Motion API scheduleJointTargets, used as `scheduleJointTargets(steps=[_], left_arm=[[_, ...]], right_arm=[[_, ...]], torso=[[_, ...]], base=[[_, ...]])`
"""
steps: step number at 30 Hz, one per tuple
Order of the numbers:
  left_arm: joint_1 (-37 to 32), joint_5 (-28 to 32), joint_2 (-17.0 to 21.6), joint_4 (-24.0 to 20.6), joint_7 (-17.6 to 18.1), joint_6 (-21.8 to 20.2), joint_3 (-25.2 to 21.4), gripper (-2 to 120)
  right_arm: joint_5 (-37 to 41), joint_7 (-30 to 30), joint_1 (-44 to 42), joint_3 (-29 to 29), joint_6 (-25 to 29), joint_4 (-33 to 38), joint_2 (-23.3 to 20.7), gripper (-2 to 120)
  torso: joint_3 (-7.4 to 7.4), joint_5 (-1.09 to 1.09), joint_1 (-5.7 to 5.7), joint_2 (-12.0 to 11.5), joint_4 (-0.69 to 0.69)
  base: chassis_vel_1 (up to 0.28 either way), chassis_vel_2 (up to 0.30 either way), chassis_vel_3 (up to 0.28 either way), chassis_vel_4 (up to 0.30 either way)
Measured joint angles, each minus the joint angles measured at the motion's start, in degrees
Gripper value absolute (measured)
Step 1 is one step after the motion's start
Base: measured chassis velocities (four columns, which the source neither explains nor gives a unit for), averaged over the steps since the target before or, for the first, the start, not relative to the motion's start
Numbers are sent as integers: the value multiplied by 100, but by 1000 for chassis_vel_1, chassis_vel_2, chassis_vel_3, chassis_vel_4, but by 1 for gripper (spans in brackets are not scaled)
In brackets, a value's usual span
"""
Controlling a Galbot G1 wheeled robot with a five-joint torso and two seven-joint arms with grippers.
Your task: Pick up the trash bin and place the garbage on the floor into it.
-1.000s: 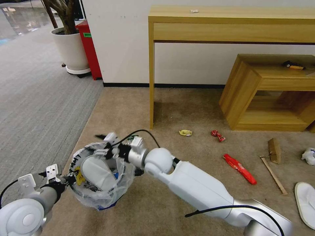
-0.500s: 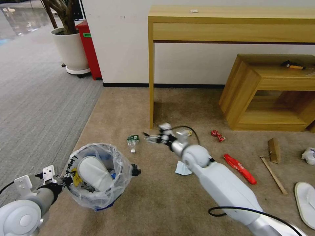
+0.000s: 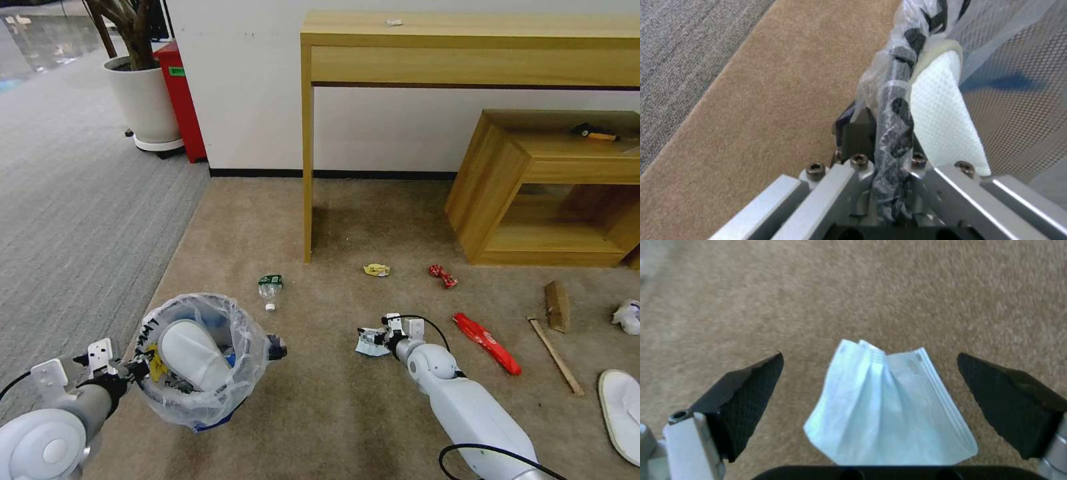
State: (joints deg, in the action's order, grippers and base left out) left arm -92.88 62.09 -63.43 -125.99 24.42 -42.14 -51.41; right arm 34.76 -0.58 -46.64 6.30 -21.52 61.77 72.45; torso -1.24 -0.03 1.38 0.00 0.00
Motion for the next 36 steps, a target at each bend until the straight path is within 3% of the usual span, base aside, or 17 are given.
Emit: scheduleJointTargets(steps=[5,9,30,36], left_arm=[[2,-4,12,1,-6,0,2,0],[10,-4,19,9,-9,0,2,0],[25,16,57,58,-27,0,-4,0],[2,16,55,9,-31,0,-10,0]], right_arm=[[-53,4,109,33,-13,-271,104,93],[-71,3,203,61,-20,-485,190,80],[-190,0,396,232,44,-1013,422,1],[-540,-73,213,339,381,-716,376,0]], torso=[[0,0,0,0,0],[0,0,0,0,0],[0,0,1,0,0],[0,1,1,0,0]], base=[[0,0,0,0],[0,0,0,0],[0,0,0,0],[0,0,0,0]])
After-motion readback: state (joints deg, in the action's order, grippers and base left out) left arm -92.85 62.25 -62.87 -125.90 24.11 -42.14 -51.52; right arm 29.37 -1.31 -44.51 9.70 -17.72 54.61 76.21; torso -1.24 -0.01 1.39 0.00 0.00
